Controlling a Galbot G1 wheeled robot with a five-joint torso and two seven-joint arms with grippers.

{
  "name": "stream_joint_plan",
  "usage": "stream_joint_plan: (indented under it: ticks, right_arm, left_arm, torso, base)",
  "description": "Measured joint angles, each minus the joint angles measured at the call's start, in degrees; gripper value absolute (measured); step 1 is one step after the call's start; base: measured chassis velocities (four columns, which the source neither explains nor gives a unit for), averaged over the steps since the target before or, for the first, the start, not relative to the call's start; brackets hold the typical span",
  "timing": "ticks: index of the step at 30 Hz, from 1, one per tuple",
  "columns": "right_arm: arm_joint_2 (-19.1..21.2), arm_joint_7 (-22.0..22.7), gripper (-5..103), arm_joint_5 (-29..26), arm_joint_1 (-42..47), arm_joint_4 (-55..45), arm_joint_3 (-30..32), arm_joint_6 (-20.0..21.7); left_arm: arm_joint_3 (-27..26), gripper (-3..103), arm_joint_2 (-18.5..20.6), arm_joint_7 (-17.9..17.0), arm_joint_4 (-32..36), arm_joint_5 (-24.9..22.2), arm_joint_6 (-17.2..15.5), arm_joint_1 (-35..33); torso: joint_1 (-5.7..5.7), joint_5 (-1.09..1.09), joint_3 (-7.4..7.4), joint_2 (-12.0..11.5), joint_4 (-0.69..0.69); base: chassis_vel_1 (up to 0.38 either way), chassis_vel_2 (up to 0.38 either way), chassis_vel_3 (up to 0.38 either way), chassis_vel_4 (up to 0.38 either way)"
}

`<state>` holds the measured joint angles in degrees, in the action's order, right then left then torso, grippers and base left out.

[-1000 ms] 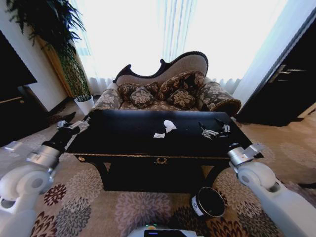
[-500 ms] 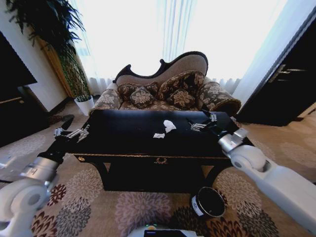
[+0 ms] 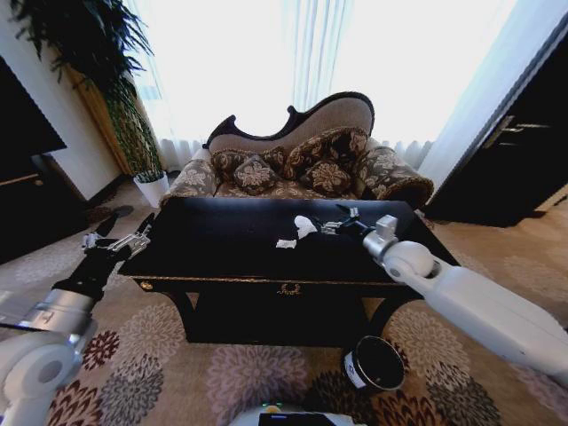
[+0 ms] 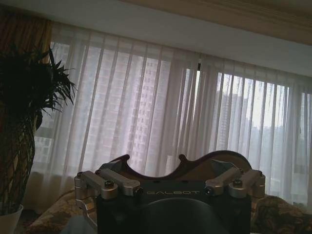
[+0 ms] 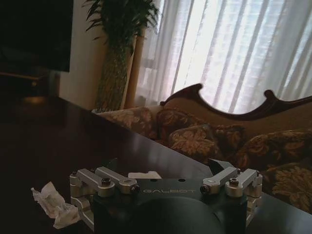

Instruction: Move to the front of the table and place the trash on the table into the trash bin.

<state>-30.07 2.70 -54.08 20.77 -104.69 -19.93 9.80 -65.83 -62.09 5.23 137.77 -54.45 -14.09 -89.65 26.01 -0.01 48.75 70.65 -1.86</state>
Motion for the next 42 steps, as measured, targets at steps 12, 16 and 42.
stream_joint_plan:
  ticks: [12, 16, 42]
  right_arm:
    - [-6.01, -0.49, 100, -4.06, -13.74, 5.36, -11.39, 9.74]
    - [-8.6, -1.11, 100, -4.08, -16.3, 9.25, -14.41, 11.56]
    - [-13.37, -6.93, 89, 0.44, -20.42, 19.65, -18.72, 13.7]
  left_arm:
    - [-0.88, 100, -1.64, -0.37, 0.22, 2.18, -0.1, -0.94]
    - [-1.87, 100, -1.66, -0.44, 0.2, 2.14, -0.1, -1.13]
    - [-0.16, 100, -0.02, -0.79, -3.8, 1.9, -0.04, 1.69]
  torso:
    - [0.0, 0.0, 0.0, 0.0, 0.01]
    - [0.0, 0.0, 0.0, 0.0, 0.0]
    - [0.0, 0.0, 0.0, 0.01, 0.0]
  base:
    - [0.0, 0.0, 0.0, 0.0]
    - [0.0, 0.0, 0.0, 0.0]
    - [0.0, 0.0, 0.0, 0.0]
